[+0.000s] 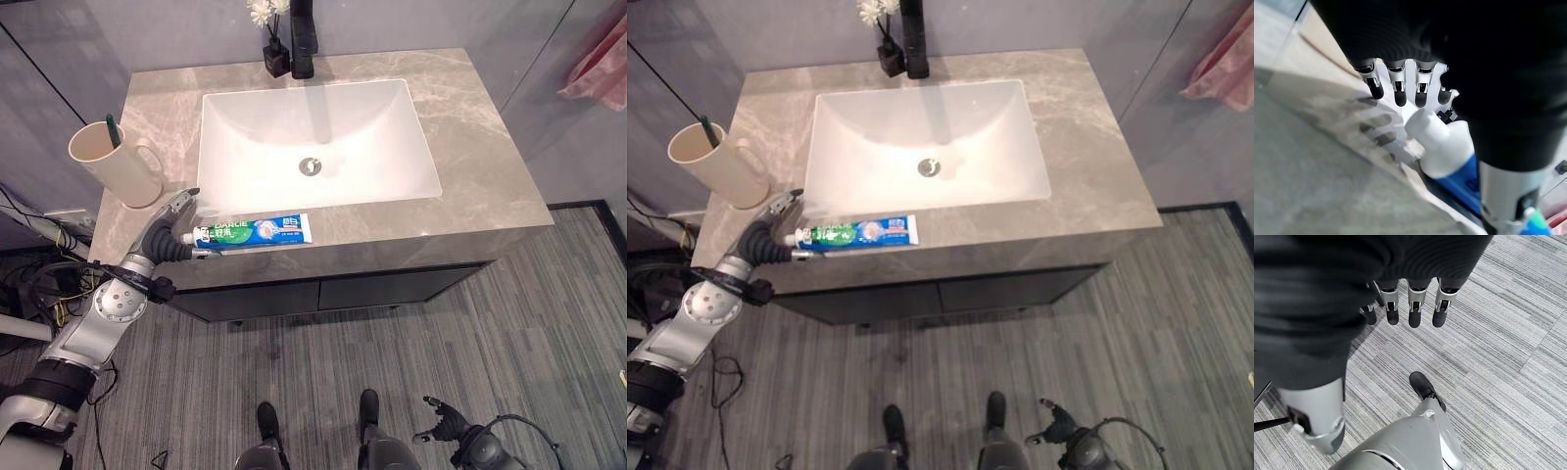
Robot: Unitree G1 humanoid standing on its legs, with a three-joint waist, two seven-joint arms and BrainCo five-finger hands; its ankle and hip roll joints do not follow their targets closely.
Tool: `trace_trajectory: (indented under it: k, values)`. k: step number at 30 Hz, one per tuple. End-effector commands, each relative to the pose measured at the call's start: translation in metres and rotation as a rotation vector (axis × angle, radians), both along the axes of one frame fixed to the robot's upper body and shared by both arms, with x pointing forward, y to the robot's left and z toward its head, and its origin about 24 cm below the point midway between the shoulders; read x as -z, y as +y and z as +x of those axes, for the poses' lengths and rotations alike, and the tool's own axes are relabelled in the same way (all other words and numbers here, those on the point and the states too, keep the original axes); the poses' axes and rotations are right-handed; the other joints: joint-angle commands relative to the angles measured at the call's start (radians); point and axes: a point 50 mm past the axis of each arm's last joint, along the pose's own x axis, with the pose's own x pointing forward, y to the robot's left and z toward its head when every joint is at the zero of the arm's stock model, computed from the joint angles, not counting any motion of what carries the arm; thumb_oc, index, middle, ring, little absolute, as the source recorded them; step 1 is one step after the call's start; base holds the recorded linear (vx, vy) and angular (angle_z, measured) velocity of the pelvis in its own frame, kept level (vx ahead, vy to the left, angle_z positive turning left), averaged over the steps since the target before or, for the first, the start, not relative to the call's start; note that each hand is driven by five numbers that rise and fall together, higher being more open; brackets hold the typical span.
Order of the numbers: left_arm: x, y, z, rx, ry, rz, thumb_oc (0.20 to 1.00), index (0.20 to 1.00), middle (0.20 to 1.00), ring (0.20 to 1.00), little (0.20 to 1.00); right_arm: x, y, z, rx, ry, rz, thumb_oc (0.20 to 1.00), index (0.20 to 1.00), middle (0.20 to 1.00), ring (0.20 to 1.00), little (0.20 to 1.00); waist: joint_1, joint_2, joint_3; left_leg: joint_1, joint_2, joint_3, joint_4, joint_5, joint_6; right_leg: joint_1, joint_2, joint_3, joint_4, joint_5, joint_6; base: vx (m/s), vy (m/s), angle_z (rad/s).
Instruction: Put brush and paste in cup on sink, flatten towel.
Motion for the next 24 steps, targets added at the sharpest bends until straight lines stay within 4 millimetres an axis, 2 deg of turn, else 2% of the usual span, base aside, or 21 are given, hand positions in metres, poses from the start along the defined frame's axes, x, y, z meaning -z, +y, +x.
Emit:
trace_trajectory:
  k: [1,11,24]
  values:
    - [-0.024,0.006,0.005,-0.003,-0.082,-0.058,1.0,1.0,1.0,1.0,1.0,0.001,0.005,0.001,-0.049,0.007,0.005,1.0,1.0,1.0,1.0,1.0,0.0,-0.041,-0.023,-0.007,-0.003,-0.068,0.012,0.016,-0.019,-0.011,-0.106,0.044,-0.002,0.12,0.108,0.0,0.0,0.0]
    - [-0.024,0.002,0.005,0.011,-0.073,0.013,1.0,1.0,1.0,1.0,1.0,0.001,0.004,0.001,-0.044,0.012,0.007,1.0,1.0,1.0,1.0,1.0,0.0,-0.039,-0.02,-0.004,0.002,-0.067,0.012,0.017,-0.023,-0.01,-0.103,0.042,-0.002,0.112,0.106,0.0,0.0,0.0]
    - [-0.007,-0.007,0.001,0.043,-0.019,0.04,1.0,1.0,1.0,1.0,1.0,0.001,0.004,-0.002,-0.043,0.019,0.016,1.0,1.0,1.0,1.0,1.0,-0.002,-0.032,-0.016,-0.001,0.003,-0.065,0.012,0.012,-0.023,-0.013,-0.099,0.047,-0.002,0.1,0.103,0.0,0.0,0.0]
